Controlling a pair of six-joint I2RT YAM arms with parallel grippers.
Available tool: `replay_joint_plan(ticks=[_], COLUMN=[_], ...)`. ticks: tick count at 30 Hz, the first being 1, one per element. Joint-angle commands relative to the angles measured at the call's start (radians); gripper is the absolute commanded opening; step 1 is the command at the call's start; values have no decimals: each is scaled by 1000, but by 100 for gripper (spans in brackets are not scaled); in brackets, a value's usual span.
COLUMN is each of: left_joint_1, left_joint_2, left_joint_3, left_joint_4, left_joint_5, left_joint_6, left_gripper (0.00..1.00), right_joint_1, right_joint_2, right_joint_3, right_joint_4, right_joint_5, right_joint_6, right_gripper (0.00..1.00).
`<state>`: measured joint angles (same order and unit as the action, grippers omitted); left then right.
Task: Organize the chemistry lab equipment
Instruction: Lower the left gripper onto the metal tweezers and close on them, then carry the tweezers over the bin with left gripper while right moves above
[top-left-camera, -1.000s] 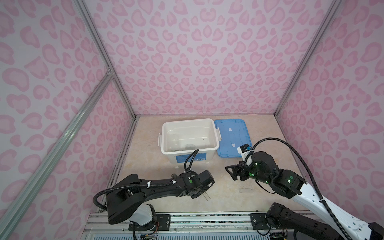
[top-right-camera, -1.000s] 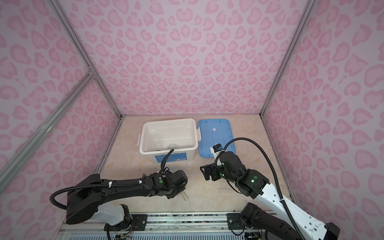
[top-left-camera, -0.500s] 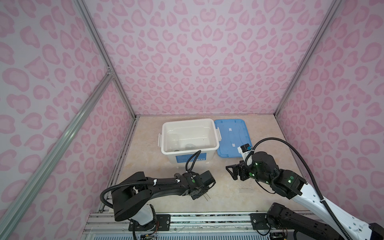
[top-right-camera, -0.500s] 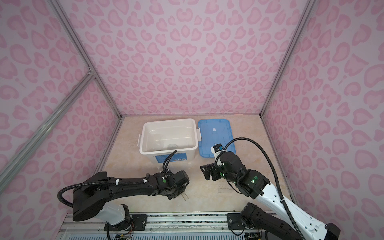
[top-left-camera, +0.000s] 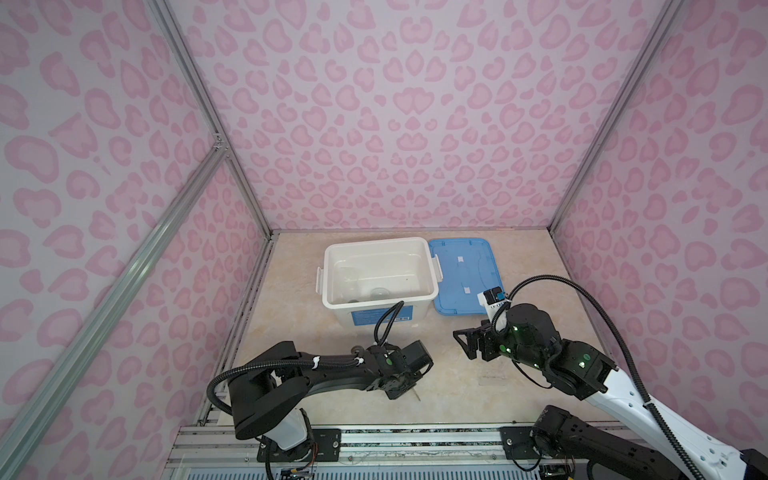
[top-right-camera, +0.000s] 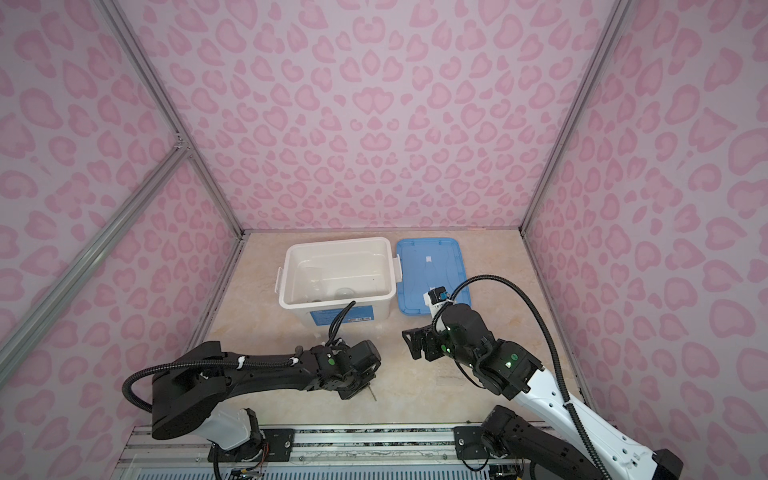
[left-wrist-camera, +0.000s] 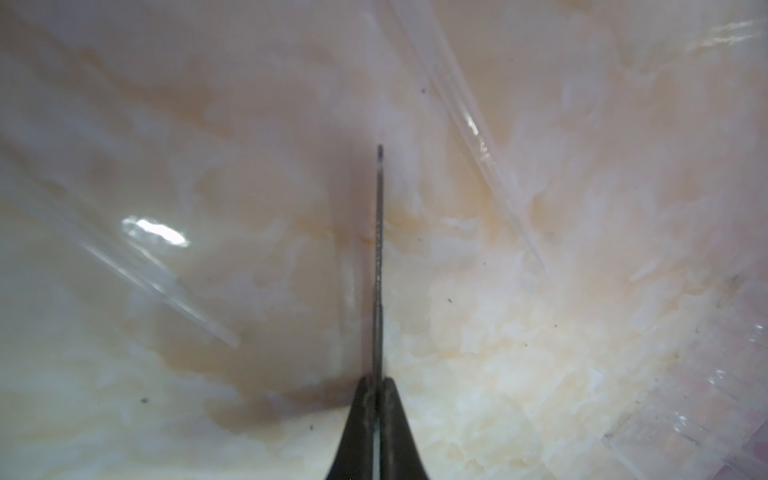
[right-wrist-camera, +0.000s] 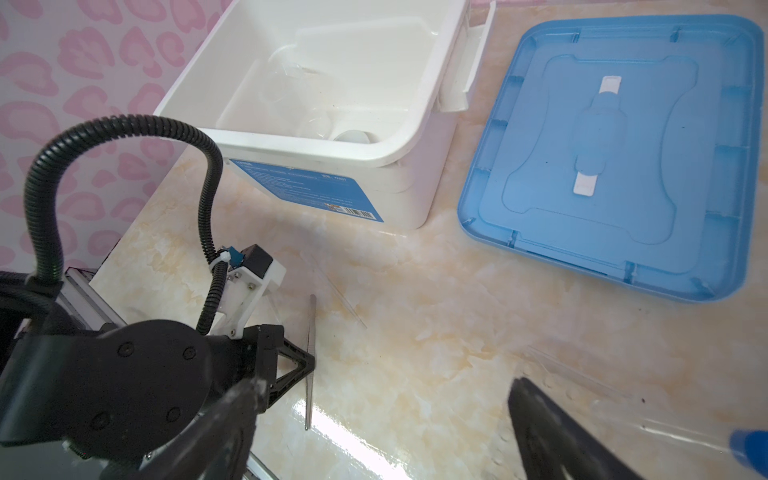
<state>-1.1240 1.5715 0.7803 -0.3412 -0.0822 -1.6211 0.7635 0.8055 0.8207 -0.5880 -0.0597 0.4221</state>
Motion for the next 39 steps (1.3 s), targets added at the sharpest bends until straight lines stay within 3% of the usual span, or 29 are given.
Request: replay_joint_plan(ticks=[1, 10, 19, 22, 26, 30, 34, 39], left_joint_1=[0, 0, 9, 28, 106, 243, 332, 437], left_joint_2=[-12, -111, -345, -420, -494, -496, -431, -274], left_joint_3=[3, -22, 2, 77, 204, 332, 476, 665], left_joint_4=[-21, -60, -292, -393, -403, -367, -415, -439], left_joint_5=[-13, -76, -283, -371, -407, -266, -239, -69], left_joint_6=[3, -16, 8, 112, 407, 675, 835, 985], left_gripper=[1, 1, 1, 1, 1, 1, 1, 1], right_joint_1=[0, 0, -2, -3, -30, -81, -106, -155], right_joint_2=[-1, -1, 25, 44, 88, 175, 247, 366], right_joint_3=[-7, 4, 52, 78, 125, 207, 284, 386], right_joint_4=[34, 37, 54, 84, 142, 160, 174, 147], right_joint_5=[17, 22, 5, -14, -77, -154, -178, -228], right_joint_6=[-10, -10, -14, -10, 9, 7, -18, -45], right_gripper=[96, 95, 96, 95, 96, 95, 95, 94])
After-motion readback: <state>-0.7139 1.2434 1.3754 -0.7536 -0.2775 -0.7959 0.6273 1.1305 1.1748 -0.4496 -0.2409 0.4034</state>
